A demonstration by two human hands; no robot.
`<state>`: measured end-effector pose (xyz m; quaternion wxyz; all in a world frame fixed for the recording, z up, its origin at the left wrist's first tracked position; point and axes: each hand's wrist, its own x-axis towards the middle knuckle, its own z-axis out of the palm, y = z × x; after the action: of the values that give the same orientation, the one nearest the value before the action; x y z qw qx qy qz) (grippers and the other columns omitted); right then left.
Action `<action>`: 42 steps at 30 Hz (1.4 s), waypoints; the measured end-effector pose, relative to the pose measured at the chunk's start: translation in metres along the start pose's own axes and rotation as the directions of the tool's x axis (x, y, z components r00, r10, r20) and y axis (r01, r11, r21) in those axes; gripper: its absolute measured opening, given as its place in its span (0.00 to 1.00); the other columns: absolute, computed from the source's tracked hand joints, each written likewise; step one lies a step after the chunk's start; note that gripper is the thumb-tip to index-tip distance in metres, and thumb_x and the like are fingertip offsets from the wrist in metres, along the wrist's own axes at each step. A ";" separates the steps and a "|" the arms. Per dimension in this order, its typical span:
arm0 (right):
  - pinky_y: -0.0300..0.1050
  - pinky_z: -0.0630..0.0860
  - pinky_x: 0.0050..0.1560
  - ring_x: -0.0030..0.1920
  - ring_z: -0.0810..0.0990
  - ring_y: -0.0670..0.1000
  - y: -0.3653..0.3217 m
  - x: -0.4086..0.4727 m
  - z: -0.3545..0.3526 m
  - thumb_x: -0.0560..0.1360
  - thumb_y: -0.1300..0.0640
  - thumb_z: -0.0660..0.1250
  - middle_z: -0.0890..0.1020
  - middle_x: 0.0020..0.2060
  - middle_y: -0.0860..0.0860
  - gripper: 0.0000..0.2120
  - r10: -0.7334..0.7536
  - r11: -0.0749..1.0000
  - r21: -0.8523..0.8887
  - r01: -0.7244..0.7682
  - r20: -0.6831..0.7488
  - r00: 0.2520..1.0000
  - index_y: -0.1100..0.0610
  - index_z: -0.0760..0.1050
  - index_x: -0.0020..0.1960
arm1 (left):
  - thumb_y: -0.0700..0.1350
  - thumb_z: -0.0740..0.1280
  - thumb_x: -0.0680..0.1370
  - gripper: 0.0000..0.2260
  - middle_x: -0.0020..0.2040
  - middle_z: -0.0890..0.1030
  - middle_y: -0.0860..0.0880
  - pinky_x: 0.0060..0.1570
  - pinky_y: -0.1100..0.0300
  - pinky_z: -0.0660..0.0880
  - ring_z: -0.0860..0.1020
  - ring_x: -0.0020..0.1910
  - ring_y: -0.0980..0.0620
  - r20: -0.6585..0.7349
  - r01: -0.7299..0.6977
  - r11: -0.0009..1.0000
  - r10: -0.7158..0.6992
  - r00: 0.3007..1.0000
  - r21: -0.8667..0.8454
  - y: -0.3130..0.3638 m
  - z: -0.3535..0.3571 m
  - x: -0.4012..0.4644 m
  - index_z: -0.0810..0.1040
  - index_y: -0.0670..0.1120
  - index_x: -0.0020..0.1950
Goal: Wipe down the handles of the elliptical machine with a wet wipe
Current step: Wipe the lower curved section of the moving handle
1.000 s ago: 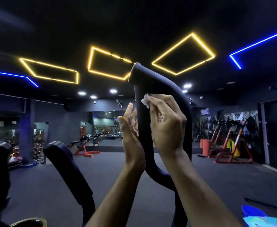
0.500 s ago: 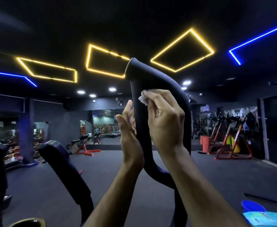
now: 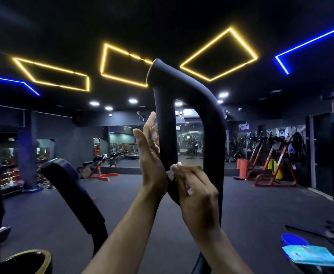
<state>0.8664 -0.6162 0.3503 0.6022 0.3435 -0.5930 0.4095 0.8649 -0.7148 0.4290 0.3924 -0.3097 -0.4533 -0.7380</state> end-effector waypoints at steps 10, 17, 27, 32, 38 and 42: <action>0.46 0.83 0.44 0.50 0.82 0.48 0.007 -0.041 -0.024 0.75 0.68 0.73 0.81 0.51 0.47 0.13 0.022 0.990 -0.141 0.023 0.307 0.952 0.55 0.82 0.55 | 0.65 0.39 0.84 0.34 0.74 0.76 0.52 0.79 0.45 0.62 0.74 0.74 0.53 0.001 0.002 0.993 -0.003 1.000 0.116 0.005 -0.007 0.000 0.65 0.49 0.82; 0.48 0.80 0.39 0.50 0.79 0.50 -0.013 0.026 -0.058 0.78 0.63 0.69 0.78 0.49 0.45 0.06 -0.196 0.938 -0.139 0.317 0.541 0.818 0.54 0.82 0.50 | 0.70 0.44 0.82 0.37 0.32 0.65 0.49 0.27 0.60 0.60 0.64 0.27 0.54 0.084 0.081 0.996 -0.079 0.993 -0.021 0.006 -0.011 0.001 0.76 0.48 0.75; 0.54 0.73 0.63 0.56 0.78 0.56 -0.057 0.210 -0.032 0.83 0.62 0.52 0.80 0.53 0.55 0.17 -0.588 0.254 -0.196 0.947 0.746 0.312 0.59 0.79 0.54 | 0.68 0.39 0.83 0.38 0.27 0.76 0.54 0.24 0.67 0.64 0.70 0.24 0.61 0.048 0.130 0.991 -0.130 0.990 0.008 0.009 -0.011 0.005 0.75 0.46 0.73; 0.53 0.74 0.61 0.51 0.79 0.55 -0.039 0.161 -0.034 0.82 0.64 0.58 0.80 0.49 0.54 0.12 -0.594 0.220 -0.047 0.974 0.786 0.172 0.57 0.80 0.51 | 0.69 0.42 0.83 0.37 0.60 0.85 0.39 0.64 0.48 0.77 0.84 0.61 0.42 0.044 0.153 0.985 -0.149 0.988 -0.084 0.016 -0.008 0.003 0.76 0.46 0.73; 0.54 0.67 0.65 0.57 0.77 0.56 -0.057 0.211 -0.040 0.83 0.62 0.53 0.81 0.49 0.49 0.16 -0.608 0.094 -0.215 0.972 0.761 0.227 0.54 0.79 0.54 | 0.63 0.37 0.85 0.36 0.27 0.77 0.56 0.25 0.70 0.68 0.72 0.24 0.63 0.050 0.146 0.989 -0.145 0.988 -0.012 0.016 -0.004 0.001 0.76 0.43 0.69; 0.49 0.76 0.46 0.47 0.79 0.55 -0.069 0.216 -0.035 0.82 0.65 0.53 0.80 0.47 0.51 0.14 -0.551 0.227 -0.320 0.920 0.736 0.392 0.55 0.76 0.52 | 0.65 0.38 0.84 0.37 0.31 0.78 0.54 0.25 0.69 0.66 0.69 0.24 0.62 0.025 0.159 0.986 -0.158 0.987 -0.055 0.013 -0.004 0.005 0.75 0.44 0.71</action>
<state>0.9354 -0.5953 0.5678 0.6353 0.4215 -0.5731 -0.3004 0.8727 -0.7239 0.4371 0.3189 -0.2913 -0.4594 -0.7761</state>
